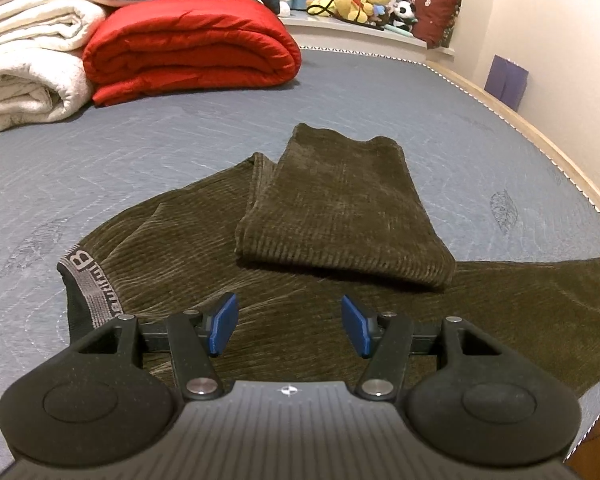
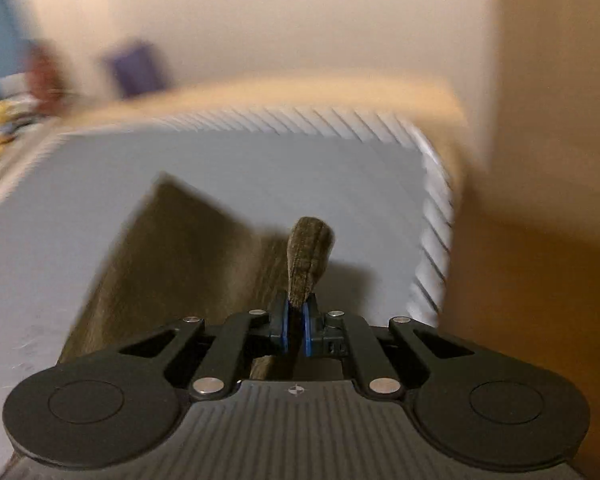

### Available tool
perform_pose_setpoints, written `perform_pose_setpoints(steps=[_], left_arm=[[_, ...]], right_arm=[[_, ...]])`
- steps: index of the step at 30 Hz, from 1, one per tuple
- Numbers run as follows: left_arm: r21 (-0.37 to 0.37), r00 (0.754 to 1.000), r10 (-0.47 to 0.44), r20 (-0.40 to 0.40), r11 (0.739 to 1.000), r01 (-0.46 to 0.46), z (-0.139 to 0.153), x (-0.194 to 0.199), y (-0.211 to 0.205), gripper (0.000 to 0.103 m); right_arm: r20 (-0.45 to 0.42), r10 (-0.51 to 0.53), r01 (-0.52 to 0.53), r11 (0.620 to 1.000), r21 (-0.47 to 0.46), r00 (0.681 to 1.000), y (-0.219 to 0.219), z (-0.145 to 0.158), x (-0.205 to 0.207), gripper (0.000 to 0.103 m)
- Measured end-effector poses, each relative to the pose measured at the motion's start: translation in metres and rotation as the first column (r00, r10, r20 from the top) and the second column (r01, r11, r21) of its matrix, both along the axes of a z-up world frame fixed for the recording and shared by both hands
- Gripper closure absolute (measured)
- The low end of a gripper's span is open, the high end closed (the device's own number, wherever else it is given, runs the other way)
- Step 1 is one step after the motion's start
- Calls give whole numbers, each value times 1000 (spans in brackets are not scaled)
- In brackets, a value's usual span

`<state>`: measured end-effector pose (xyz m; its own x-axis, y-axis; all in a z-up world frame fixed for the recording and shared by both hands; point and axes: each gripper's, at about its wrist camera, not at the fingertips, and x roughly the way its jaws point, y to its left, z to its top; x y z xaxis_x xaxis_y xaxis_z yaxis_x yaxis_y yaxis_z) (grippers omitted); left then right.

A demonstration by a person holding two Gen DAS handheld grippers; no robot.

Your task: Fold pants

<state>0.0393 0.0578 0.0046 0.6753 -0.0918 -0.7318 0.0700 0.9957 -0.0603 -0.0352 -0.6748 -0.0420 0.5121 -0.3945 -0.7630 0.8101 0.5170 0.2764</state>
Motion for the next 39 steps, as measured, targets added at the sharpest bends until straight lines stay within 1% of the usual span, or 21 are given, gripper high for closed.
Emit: perform_pose_setpoints(steps=[2,3,5,8,10,12,14,16,17,19,20,22,24,26,28,30,31,32,33,36,39], left_arm=[[1,1000,2,0,1000,-2,-1,1,-3,40],[0,1000,2,-1,1000,-2,-1,1,-4,40],[-2,1000,2,-1,1000,-2,-1,0,-6,40],[0,1000,3,0,1000,-3,-2,0,-5,36],[4,1000,8,-3,1000,-8,-3,1,-1,36],[4,1000,17,-11,1000,-17,-5,2,4,36],[2,999,27,-17,1000,-27,-7,3,11,36],[2,999,39,-23,999,-39,-9,4,18,36],[4,999,45,-26,999,-45,-9,4,22,36],[3,998,60,-29,998,-60,-9,3,29,36],[2,997,65,-29,998,-65,-9,2,31,36],[1,997,77,-31,997,-77,-9,0,39,36],[1,996,89,-30,996,-89,-8,-2,47,36],[4,994,103,-29,995,-103,-8,-3,55,36],[8,992,124,-31,992,-124,-9,-3,67,36],[9,989,145,-38,989,-145,-11,-3,78,36],[9,987,156,-42,988,-156,-12,-3,84,36],[11,985,167,-45,986,-166,-13,-3,90,36],[14,983,177,-48,984,-177,-15,-3,97,36],[15,977,205,-56,979,-205,-17,-5,113,36],[-7,974,214,-78,976,-216,-19,-10,129,36]], right_arm=[[-27,-61,64,992,113,998,-19,-23,-13,96],[-31,-70,74,989,129,997,-20,-29,-17,96],[-38,-73,77,991,109,997,-15,-26,-16,95],[-55,-79,79,997,-15,995,5,-6,-3,88],[-34,-93,88,989,-116,995,14,6,4,85],[5,-88,87,975,-205,996,21,17,10,74],[57,-10,25,966,-259,998,34,25,19,54],[102,163,-135,961,-241,981,49,24,38,51],[118,255,-225,950,-216,960,58,20,50,51],[136,350,-330,932,-154,927,71,10,72,51],[142,375,-360,925,-125,916,77,4,84,51],[134,387,-378,921,-90,912,85,-7,104,50],[111,391,-386,920,-60,914,89,-19,125,49],[78,385,-383,923,-44,920,91,-28,142,42],[37,370,-370,929,-30,928,95,-37,154,40],[-44,333,-335,942,-34,942,94,-48,168,42],[-52,326,-329,943,-52,944,97,-49,168,49],[-72,317,-323,942,-91,946,101,-49,172,83],[-109,307,-320,939,-129,945,103,-50,178,97],[-93,280,-292,941,-169,956,104,-49,185,100],[-83,281,-293,915,-276,956,110,-49,191,103]])
